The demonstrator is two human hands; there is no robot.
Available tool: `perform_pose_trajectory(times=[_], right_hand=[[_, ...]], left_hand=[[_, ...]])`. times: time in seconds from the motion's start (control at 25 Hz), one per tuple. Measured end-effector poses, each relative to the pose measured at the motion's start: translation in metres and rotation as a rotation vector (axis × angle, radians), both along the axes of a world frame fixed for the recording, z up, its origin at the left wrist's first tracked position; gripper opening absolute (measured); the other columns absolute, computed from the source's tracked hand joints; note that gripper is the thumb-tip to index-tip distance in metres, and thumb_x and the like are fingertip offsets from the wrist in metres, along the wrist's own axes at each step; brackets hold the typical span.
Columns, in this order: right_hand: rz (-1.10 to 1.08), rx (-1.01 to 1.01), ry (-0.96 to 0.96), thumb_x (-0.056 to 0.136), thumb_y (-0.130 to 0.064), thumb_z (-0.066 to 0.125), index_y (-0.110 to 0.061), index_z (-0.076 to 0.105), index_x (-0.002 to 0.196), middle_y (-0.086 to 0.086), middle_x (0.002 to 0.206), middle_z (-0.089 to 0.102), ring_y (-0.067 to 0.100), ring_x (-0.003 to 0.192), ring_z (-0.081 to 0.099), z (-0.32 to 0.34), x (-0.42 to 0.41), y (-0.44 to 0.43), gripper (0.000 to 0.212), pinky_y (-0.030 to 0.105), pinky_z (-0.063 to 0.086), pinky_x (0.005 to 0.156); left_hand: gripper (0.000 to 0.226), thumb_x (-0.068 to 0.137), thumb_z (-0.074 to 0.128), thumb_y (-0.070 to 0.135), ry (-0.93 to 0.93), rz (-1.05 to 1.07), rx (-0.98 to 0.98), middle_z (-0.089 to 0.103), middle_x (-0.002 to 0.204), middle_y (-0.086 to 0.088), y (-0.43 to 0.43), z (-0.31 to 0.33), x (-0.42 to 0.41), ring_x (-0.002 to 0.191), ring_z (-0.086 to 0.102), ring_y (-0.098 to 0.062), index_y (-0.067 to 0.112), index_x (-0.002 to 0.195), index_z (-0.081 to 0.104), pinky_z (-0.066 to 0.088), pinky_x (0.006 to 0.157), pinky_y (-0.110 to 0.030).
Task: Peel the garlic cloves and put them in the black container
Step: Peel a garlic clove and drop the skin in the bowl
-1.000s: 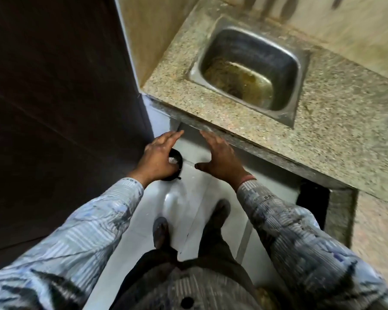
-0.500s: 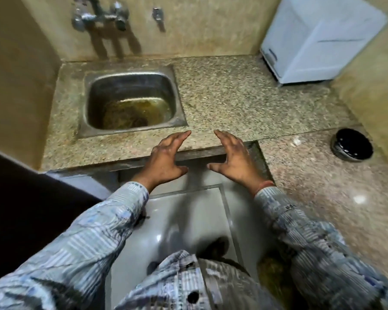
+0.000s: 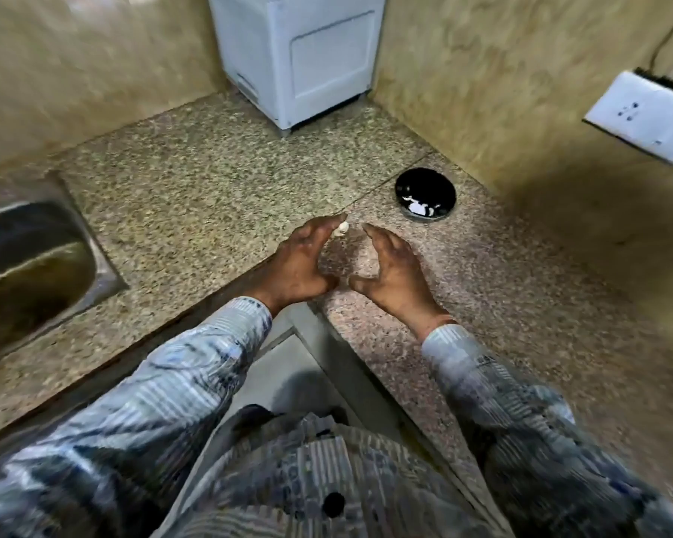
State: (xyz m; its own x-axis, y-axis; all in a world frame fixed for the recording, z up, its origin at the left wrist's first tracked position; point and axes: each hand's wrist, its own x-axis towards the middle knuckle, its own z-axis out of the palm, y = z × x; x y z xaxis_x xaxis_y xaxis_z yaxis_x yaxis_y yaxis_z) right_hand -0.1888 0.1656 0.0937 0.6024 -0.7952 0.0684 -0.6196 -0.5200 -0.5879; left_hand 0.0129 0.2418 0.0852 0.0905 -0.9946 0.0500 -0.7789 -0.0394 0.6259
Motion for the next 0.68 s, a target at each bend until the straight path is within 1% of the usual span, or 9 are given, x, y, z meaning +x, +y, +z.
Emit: perform_pose_trajectory(times=[0.08,0.12,0.24,0.32,0.44,0.52,0.6,0.64,0.68], right_hand=[[-0.055,0.027,0.017,0.076,-0.038,0.085,-0.023,0.037,0.157,0.008,0.152,0.048,0.027,0.138,0.044,-0.001,-0.018,-0.015,0.096,0.038,0.039,0.114],[-0.085,0.04,0.019,0.077,-0.037,0.085,-0.024,0.037,0.157,0.009,0.152,0.049,0.028,0.138,0.044,-0.005,-0.028,-0.023,0.094,0.039,0.039,0.113],[-0.195,0.106,0.021,0.08,-0.043,0.082,-0.022,0.04,0.156,0.01,0.153,0.049,0.03,0.14,0.044,-0.021,-0.045,-0.048,0.089,0.044,0.039,0.115],[-0.231,0.111,0.062,0.082,-0.042,0.083,-0.017,0.046,0.152,0.011,0.151,0.052,0.031,0.139,0.047,-0.033,-0.046,-0.065,0.083,0.044,0.04,0.115],[-0.263,0.15,0.075,0.086,-0.034,0.082,-0.016,0.057,0.145,0.01,0.144,0.057,0.03,0.133,0.053,-0.051,-0.037,-0.088,0.067,0.042,0.043,0.112],[-0.302,0.223,0.064,0.089,-0.03,0.08,-0.017,0.063,0.139,0.009,0.137,0.059,0.03,0.122,0.06,-0.063,-0.026,-0.101,0.054,0.042,0.049,0.105],[-0.338,0.314,0.046,0.09,-0.026,0.079,-0.018,0.067,0.133,0.009,0.133,0.061,0.03,0.115,0.063,-0.074,-0.007,-0.115,0.046,0.043,0.051,0.102],[-0.353,0.354,0.046,0.09,-0.023,0.078,-0.017,0.068,0.132,0.009,0.133,0.062,0.03,0.116,0.064,-0.078,0.004,-0.122,0.044,0.043,0.05,0.103],[-0.357,0.38,0.054,0.09,-0.02,0.078,-0.016,0.069,0.131,0.01,0.132,0.063,0.03,0.117,0.063,-0.084,0.014,-0.128,0.042,0.042,0.049,0.105]], left_hand=[[0.112,0.064,0.079,0.041,0.006,-0.059,0.017,0.041,0.157,-0.006,-0.031,-0.003,-0.011,0.143,0.042,-0.029,0.032,0.161,0.023,0.044,0.113,-0.048],[0.114,0.065,0.082,0.039,0.008,-0.084,0.037,0.04,0.158,-0.006,-0.045,-0.005,-0.016,0.143,0.042,-0.029,0.035,0.161,0.02,0.045,0.112,-0.049],[0.117,0.072,0.089,0.035,0.004,-0.108,0.11,0.038,0.16,-0.003,-0.078,-0.012,-0.027,0.141,0.043,-0.026,0.046,0.16,0.013,0.048,0.11,-0.044],[0.114,0.073,0.088,0.029,-0.011,-0.122,0.117,0.039,0.159,-0.002,-0.095,-0.018,-0.028,0.14,0.043,-0.024,0.044,0.16,0.015,0.046,0.109,-0.041],[0.11,0.073,0.087,0.021,-0.003,-0.151,0.112,0.044,0.155,-0.007,-0.121,-0.029,-0.018,0.139,0.045,-0.029,0.032,0.162,0.024,0.047,0.108,-0.044],[0.103,0.073,0.085,0.017,0.017,-0.137,0.133,0.049,0.146,-0.01,-0.138,-0.041,-0.004,0.13,0.053,-0.03,0.027,0.16,0.03,0.051,0.101,-0.044],[0.092,0.074,0.081,0.014,0.016,-0.064,0.151,0.057,0.127,-0.005,-0.148,-0.053,0.012,0.109,0.06,-0.024,0.025,0.156,0.039,0.053,0.087,-0.038],[0.085,0.074,0.08,0.012,0.024,-0.025,0.155,0.06,0.12,-0.002,-0.152,-0.059,0.02,0.101,0.059,-0.019,0.022,0.151,0.044,0.05,0.081,-0.033],[0.077,0.074,0.079,0.01,0.027,0.005,0.16,0.061,0.115,-0.001,-0.152,-0.065,0.027,0.096,0.058,-0.017,0.019,0.145,0.05,0.045,0.078,-0.028]])
